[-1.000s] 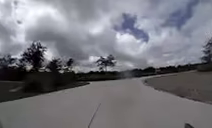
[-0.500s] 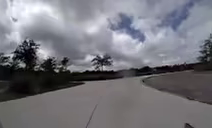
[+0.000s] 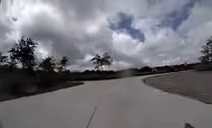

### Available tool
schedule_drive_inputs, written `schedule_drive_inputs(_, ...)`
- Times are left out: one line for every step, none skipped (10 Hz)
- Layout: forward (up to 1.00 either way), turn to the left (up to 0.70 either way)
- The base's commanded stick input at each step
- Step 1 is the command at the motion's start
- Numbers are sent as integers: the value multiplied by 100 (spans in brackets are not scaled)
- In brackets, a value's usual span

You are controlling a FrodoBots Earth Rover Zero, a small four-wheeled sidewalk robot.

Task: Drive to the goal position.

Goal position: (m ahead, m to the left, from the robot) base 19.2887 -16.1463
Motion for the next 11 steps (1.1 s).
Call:
schedule_drive_inputs(69, 1)
schedule_drive_inputs(69, 1)
schedule_drive_inputs(69, 1)
schedule_drive_inputs(69, 1)
schedule_drive_inputs(69, 1)
schedule_drive_inputs(69, 1)
schedule_drive_inputs(69, 1)
schedule_drive_inputs(69, 1)
schedule_drive_inputs(69, 1)
schedule_drive_inputs(69, 1)
schedule_drive_inputs(69, 1)
